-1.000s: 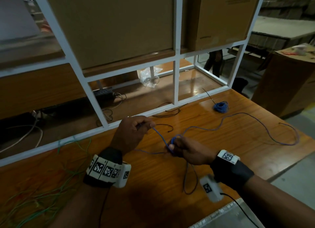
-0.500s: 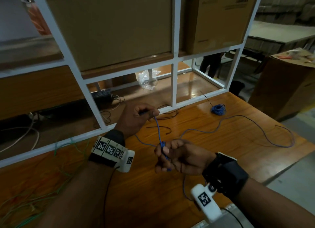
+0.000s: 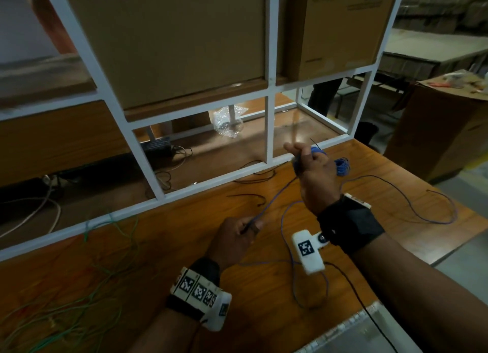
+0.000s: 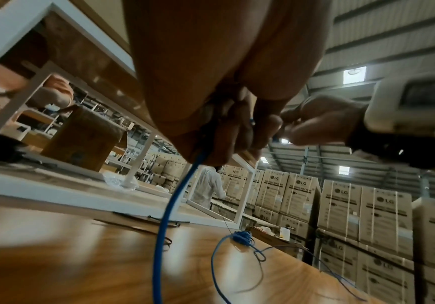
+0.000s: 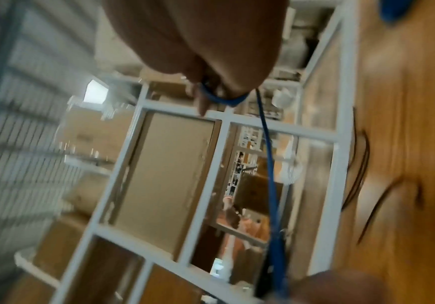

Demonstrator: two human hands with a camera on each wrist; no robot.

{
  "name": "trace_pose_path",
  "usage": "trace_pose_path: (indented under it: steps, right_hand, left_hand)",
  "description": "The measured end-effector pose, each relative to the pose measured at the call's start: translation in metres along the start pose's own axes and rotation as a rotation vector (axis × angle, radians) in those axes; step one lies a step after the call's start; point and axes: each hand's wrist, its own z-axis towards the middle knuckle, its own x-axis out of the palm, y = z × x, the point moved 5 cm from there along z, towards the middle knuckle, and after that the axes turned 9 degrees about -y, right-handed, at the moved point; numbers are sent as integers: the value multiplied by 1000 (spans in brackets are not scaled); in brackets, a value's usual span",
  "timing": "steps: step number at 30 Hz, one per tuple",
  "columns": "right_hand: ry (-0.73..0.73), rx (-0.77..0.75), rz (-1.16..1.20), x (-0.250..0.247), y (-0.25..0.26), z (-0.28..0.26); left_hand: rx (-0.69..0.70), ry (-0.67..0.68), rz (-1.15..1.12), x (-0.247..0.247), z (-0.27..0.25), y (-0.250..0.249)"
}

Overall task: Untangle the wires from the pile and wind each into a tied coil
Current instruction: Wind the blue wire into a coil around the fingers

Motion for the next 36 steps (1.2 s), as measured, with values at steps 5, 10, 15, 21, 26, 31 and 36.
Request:
trace_pose_path:
  steps: [5,10,15,21,26,31,36]
  right_hand:
    - [-3,-389,-902,-7,-7,5]
    - [637,-492,-1073,-6,-42,-18]
    - [978,-275,-988,-16,-49,-53]
    - [1107,-6,-642,12,-26,-93]
    - [1099,233,-103,26,-17,-114]
    - [980,468,492,35,20,-100]
    - [467,469,692,35,31,-62]
  left_hand:
    - [155,-62,402,-19,-6,-3]
    - [268,-152,499,-40,-4,-29]
    - [415,-255,558,-75,11,-58]
    - [496,-204,456,-79,37,-96]
    - [328,-235,273,-85,63,-87]
    - [177,-82,204,-57,58,-52]
    - [56,42,45,-1,28,-42]
